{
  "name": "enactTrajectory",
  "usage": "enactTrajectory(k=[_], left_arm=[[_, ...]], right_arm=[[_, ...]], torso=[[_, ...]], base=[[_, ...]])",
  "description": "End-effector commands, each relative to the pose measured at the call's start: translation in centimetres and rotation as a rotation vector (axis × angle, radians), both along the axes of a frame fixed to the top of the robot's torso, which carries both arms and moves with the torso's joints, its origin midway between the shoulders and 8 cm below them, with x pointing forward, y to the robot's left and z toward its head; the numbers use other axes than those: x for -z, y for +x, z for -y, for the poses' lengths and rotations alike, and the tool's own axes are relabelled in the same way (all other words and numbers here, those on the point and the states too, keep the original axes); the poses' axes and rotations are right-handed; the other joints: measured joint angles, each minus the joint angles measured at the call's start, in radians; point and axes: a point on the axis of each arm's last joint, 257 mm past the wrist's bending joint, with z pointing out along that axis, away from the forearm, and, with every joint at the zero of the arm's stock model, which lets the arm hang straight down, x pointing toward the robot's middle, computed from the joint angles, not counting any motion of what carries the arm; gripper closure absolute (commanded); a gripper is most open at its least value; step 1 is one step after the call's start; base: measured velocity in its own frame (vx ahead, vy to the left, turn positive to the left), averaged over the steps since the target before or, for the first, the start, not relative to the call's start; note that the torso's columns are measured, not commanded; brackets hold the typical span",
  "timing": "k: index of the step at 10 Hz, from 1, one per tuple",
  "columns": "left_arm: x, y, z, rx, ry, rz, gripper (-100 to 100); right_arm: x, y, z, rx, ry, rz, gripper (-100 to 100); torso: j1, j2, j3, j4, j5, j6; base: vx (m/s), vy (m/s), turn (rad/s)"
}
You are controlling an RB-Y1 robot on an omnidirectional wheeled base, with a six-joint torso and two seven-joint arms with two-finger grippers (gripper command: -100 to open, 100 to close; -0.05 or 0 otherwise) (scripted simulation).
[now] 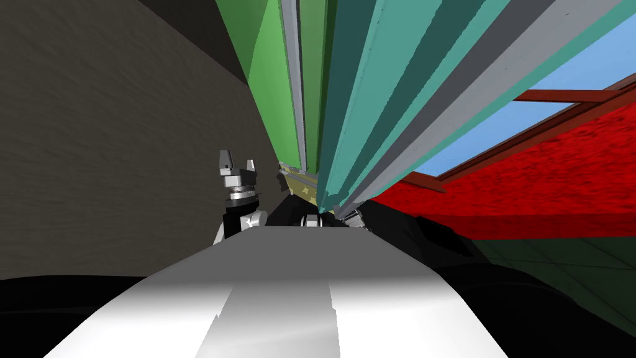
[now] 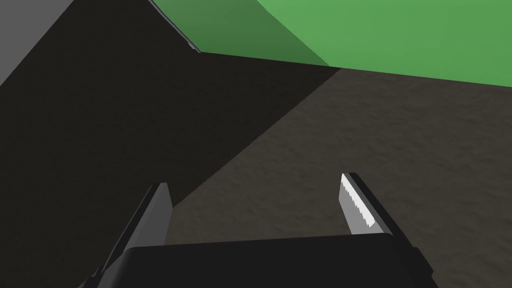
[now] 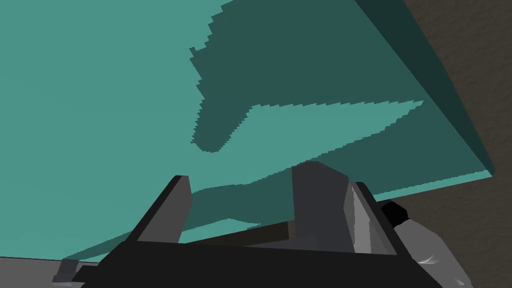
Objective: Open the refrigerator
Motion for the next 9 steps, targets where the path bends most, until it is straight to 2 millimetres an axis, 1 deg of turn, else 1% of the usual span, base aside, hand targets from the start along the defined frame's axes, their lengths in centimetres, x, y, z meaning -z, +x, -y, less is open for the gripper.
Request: enactTrajectory(k=[1, 2, 4, 6, 8, 9], left_arm=[[0.0, 0.0, 0.0, 0.0, 0.0, 0.0, 0], [0.0, 0.0, 0.0, 0.0, 0.0, 0.0, 0], [0.0, 0.0, 0.0, 0.0, 0.0, 0.0, 0], [0.0, 0.0, 0.0, 0.0, 0.0, 0.0, 0], [0.0, 0.0, 0.0, 0.0, 0.0, 0.0, 0], [0.0, 0.0, 0.0, 0.0, 0.0, 0.0, 0]], right_arm=[[-0.1, -0.3, -0.4, -0.028, 0.001, -0.001, 100], [-0.1, -1.6, -1.7, -0.093, 0.0, -0.003, 100], [-0.3, -2.7, -2.8, -0.152, 0.001, 0.003, 100], [-0.4, -3.9, -3.8, -0.21, 0.003, 0.008, 100], [-0.6, -5.1, -4.7, -0.269, 0.006, 0.013, 100], [-1.1, -4.6, -3.8, -0.254, 0.0, -0.005, -100]], torso=[[0.002, 0.002, 0.001, 0.0, 0.0, -0.001], [0.008, -0.003, -0.001, -0.001, 0.001, -0.001], [-0.005, -0.001, -0.001, 0.0, -0.001, 0.0], [0.0, 0.002, 0.002, -0.001, -0.001, 0.0], [0.0, -0.003, -0.002, -0.002, -0.001, -0.001], [0.001, -0.004, -0.002, -0.002, -0.001, -0.001]], base=[[-0.081, -0.068, 0.031], [-0.06, -0.154, 0.14], [-0.082, -0.253, 0.159], [-0.093, -0.194, 0.087], [-0.055, -0.209, 0.114], [-0.056, -0.068, 0.003]])
